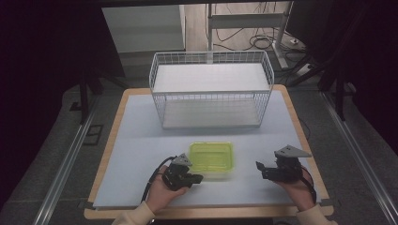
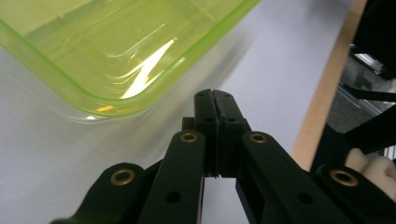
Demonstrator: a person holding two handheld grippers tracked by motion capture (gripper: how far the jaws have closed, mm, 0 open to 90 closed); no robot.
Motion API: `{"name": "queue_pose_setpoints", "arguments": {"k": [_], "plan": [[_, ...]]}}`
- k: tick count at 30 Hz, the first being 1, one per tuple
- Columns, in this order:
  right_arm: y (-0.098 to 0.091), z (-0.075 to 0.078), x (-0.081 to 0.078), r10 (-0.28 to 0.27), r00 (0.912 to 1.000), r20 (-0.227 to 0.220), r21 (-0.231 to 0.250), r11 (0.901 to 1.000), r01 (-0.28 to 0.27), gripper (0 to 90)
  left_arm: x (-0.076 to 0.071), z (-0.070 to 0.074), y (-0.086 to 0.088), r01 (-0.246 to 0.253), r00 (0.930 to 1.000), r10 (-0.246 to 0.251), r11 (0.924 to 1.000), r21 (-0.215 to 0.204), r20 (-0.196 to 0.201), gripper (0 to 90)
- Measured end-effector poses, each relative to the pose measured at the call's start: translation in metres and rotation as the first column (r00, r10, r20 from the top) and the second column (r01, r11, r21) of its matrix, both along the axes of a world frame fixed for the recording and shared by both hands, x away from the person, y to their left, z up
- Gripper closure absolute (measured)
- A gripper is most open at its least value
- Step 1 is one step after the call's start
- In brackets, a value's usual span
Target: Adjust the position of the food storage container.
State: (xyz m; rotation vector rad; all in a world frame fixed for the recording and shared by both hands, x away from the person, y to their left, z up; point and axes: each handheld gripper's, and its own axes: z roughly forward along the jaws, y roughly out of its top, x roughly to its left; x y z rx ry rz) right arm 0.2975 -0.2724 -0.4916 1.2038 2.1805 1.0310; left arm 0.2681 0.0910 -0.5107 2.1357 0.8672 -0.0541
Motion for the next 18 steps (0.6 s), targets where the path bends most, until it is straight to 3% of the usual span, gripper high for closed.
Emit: {"name": "queue_pose_setpoints", "arguments": {"k": [2,4,5,7,10,13,14,15,16,17,18], "plan": [[0.0,0.0,0.0,-0.001,1.0,0.002,0.0,1.0,0.001,16.9,0.0,0.002,0.003,0.006,1.0,-0.006,0.9998,-0.017,0.001,89.7],[-0.003,0.0,0.0,-0.001,1.0,0.005,0.002,1.0,0.001,16.9,0.001,0.013,0.017,-0.021,0.9998,0.021,0.9952,-0.096,-0.004,89.4],[-0.003,0.0,0.0,-0.001,1.0,0.005,0.002,1.0,0.001,16.9,0.001,0.013,0.017,-0.021,0.9998,0.021,0.9952,-0.096,-0.004,89.4],[-0.005,-0.001,0.0,-0.005,1.0,0.005,0.008,1.0,0.004,17.0,0.005,0.019,0.028,-0.05,0.9987,0.05,0.9895,-0.135,0.001,89.3],[-0.007,-0.001,-0.001,-0.014,0.9999,0.003,0.012,0.9998,0.014,17.1,0.011,0.024,0.045,-0.117,0.9927,0.12,0.9809,-0.155,0.01,86.7],[-0.005,0.001,-0.002,-0.012,0.9999,0.012,0.016,0.9998,0.012,17.3,0.017,0.027,0.064,-0.194,0.9805,0.196,0.962,-0.193,-0.005,83.4],[-0.004,0.001,-0.003,-0.009,0.9998,0.016,0.016,0.9998,0.009,17.3,0.018,0.028,0.071,-0.234,0.9709,0.239,0.9541,-0.187,0.007,80.1],[-0.002,0.001,-0.004,-0.005,0.9998,0.018,0.016,0.9999,0.005,17.3,0.022,0.027,0.08,-0.286,0.9572,0.289,0.9399,-0.186,-0.01,67.7],[-0.001,0.001,-0.005,-0.003,0.9999,0.016,0.016,0.9999,0.002,17.3,0.023,0.026,0.084,-0.31,0.9497,0.313,0.9323,-0.187,-0.012,60.2],[-0.001,0.001,-0.005,-0.003,0.9999,0.016,0.016,0.9999,0.002,17.3,0.023,0.026,0.084,-0.31,0.9497,0.313,0.9323,-0.187,-0.012,55.0],[0.001,0.001,-0.005,0.004,0.9998,0.018,0.014,0.9999,-0.004,17.3,0.024,0.026,0.088,-0.329,0.943,0.333,0.9259,-0.186,-0.01,50.7]]}}
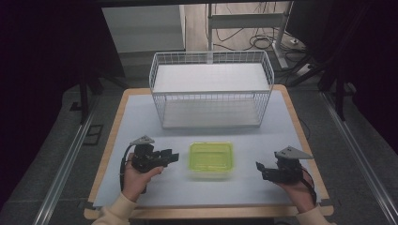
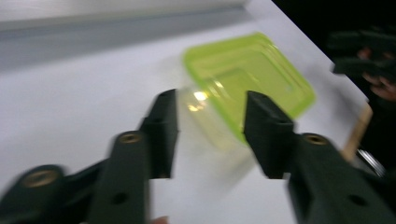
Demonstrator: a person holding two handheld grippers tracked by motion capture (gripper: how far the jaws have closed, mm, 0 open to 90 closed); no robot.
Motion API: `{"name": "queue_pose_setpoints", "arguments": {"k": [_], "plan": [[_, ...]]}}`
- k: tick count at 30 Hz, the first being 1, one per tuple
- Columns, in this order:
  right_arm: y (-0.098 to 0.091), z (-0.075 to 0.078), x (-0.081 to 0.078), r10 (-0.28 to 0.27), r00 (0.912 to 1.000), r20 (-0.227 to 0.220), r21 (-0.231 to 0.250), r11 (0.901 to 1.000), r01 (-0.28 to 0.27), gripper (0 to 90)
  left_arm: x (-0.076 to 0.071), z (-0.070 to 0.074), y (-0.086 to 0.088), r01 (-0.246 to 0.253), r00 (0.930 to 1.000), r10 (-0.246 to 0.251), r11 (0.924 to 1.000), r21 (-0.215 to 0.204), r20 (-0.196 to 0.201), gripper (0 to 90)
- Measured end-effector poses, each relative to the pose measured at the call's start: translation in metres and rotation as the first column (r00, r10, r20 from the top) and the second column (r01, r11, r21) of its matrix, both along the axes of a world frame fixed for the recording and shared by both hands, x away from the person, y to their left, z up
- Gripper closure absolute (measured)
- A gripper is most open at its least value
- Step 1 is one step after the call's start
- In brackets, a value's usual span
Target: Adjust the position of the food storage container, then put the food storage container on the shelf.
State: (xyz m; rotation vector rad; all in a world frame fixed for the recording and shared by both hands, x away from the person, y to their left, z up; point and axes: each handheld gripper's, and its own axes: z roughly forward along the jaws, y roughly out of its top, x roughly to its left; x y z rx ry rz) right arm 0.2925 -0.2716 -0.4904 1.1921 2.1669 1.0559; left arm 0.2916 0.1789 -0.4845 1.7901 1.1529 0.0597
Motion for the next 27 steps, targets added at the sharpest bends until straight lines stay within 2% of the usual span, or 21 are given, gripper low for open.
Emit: {"name": "queue_pose_setpoints", "arguments": {"k": [1,2,6,10,15,16,21,27], "plan": [[0.0,0.0,0.0,0.0,1.0,0.0,0.0,1.0,0.0,17.3,0.001,0.0,0.003,-0.014,0.9999,0.014,0.9999,0.0,-0.006,50.7],[0.002,0.001,0.0,0.007,1.0,0.002,0.002,1.0,-0.007,17.3,0.002,0.0,0.007,-0.031,0.9995,0.031,0.9995,0.0,-0.007,43.8],[0.003,0.001,0.001,0.021,0.9998,0.0,0.013,0.9997,-0.021,17.3,0.004,-0.001,0.012,-0.045,0.9989,0.045,0.999,0.0,-0.016,38.4],[0.004,0.0,0.001,0.031,0.9995,0.0,0.013,0.9994,-0.031,17.2,0.006,-0.004,0.011,-0.041,0.9988,0.041,0.9992,0.005,-0.027,37.1],[0.003,0.003,0.0,0.033,0.9994,0.0,0.054,0.998,-0.033,16.9,0.005,-0.005,0.007,-0.02,0.9993,0.021,0.9997,0.017,-0.032,37.0],[0.003,0.004,0.001,0.038,0.9992,-0.007,0.075,0.9965,-0.038,16.9,0.005,-0.005,0.006,-0.021,0.9993,0.021,0.9996,0.019,-0.032,37.2],[0.005,0.005,0.002,0.045,0.999,-0.005,0.104,0.9936,-0.044,16.7,0.005,-0.004,0.007,-0.036,0.999,0.037,0.9992,0.015,-0.024,37.1],[0.011,0.008,0.005,0.059,0.9982,-0.013,0.133,0.9895,-0.057,17.1,0.006,-0.006,0.002,-0.025,0.9992,0.025,0.9996,0.014,-0.032,36.6]]}}
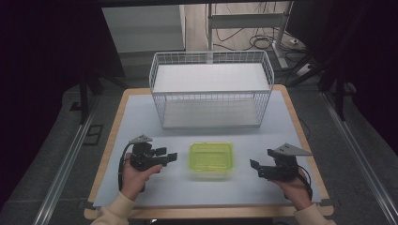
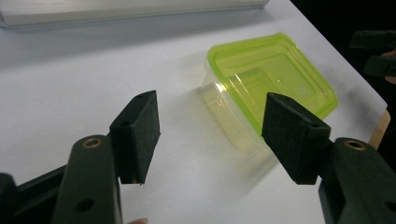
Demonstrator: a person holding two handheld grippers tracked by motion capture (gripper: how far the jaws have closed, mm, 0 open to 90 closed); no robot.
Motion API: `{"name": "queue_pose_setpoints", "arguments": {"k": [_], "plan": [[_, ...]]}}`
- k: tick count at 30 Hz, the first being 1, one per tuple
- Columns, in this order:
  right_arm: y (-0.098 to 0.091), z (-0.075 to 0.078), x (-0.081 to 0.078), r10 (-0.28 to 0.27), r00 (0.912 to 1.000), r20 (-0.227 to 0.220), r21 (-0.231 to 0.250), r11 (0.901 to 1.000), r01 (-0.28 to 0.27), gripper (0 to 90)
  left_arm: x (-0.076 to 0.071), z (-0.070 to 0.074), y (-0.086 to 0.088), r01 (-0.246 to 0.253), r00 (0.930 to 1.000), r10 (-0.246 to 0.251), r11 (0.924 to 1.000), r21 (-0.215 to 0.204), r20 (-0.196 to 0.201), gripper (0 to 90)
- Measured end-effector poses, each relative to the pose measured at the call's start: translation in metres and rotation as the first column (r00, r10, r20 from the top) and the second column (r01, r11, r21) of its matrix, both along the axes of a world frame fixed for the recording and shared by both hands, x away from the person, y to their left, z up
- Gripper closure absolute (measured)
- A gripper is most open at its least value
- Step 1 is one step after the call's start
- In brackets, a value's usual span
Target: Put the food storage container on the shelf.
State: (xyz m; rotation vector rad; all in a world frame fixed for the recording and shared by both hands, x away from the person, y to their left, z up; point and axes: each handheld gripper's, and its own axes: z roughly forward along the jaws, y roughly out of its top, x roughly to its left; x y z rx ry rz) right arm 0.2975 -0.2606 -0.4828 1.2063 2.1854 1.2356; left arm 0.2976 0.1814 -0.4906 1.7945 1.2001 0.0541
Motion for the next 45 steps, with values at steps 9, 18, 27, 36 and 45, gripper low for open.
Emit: {"name": "queue_pose_setpoints", "arguments": {"k": [9,18,27,36,45], "plan": [[0.011,0.006,0.009,0.043,0.9965,-0.071,0.086,0.9956,-0.037,23.5,0.008,-0.001,-0.009,0.027,0.9992,-0.028,0.9989,-0.038,-0.027,36.4],[0.024,0.006,0.028,0.062,0.9838,-0.169,0.13,0.9907,-0.04,30.0,0.019,-0.006,-0.02,0.047,0.9969,-0.049,0.9981,-0.04,-0.061,36.4],[0.043,0.004,0.046,0.087,0.964,-0.251,0.178,0.9831,-0.043,35.2,0.037,-0.012,-0.037,0.059,0.9926,-0.063,0.9974,-0.04,-0.104,37.1],[0.053,-0.004,0.06,0.083,0.9493,-0.303,0.166,0.9856,-0.033,36.5,0.043,-0.02,-0.042,0.074,0.9844,-0.082,0.9955,-0.06,-0.156,39.1],[0.055,-0.016,0.055,0.126,0.931,-0.343,0.192,0.9794,-0.062,40.7,0.04,-0.026,-0.039,0.082,0.9753,-0.098,0.9928,-0.087,-0.198,45.3]]}}
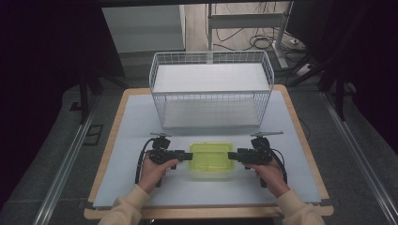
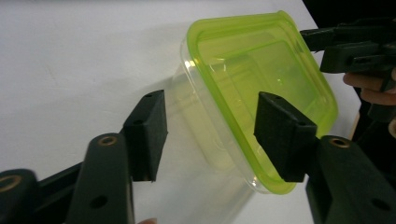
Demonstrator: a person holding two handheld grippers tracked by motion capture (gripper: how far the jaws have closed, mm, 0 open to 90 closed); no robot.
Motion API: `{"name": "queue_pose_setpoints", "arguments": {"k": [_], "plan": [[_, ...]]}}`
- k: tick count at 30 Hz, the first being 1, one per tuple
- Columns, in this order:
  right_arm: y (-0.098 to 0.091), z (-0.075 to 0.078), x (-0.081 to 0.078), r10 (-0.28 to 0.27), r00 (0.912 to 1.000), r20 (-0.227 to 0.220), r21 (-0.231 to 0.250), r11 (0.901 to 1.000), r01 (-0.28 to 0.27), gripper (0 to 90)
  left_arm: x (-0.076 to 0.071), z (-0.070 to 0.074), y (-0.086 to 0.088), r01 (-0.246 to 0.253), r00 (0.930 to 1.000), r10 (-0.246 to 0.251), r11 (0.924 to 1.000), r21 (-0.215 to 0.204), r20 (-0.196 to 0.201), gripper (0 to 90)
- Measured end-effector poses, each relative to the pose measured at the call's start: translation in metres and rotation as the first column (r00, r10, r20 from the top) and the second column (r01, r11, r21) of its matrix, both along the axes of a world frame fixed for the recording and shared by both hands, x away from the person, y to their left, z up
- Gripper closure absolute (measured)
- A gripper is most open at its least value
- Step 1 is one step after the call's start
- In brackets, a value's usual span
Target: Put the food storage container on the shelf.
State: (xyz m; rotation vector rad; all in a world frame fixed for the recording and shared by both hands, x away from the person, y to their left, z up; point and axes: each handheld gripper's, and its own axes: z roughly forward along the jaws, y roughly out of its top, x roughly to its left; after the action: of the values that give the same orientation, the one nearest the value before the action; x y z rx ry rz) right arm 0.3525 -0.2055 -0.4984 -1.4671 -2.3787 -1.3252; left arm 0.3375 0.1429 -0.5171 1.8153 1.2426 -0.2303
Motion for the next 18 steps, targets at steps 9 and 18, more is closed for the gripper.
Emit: {"name": "queue_pose_setpoints", "arguments": {"k": [9,18], "plan": [[0.002,-0.007,-0.002,0.026,0.9988,-0.042,0.028,0.9993,-0.025,58.2,-0.001,-0.003,-0.007,0.052,0.9985,-0.052,0.9986,-0.01,-0.019,63.2],[-0.002,-0.005,-0.005,0.002,0.9949,-0.101,0.129,0.9916,0.011,77.1,-0.009,0.003,-0.004,0.047,0.9989,-0.047,0.9985,-0.028,0.006,75.0]]}}
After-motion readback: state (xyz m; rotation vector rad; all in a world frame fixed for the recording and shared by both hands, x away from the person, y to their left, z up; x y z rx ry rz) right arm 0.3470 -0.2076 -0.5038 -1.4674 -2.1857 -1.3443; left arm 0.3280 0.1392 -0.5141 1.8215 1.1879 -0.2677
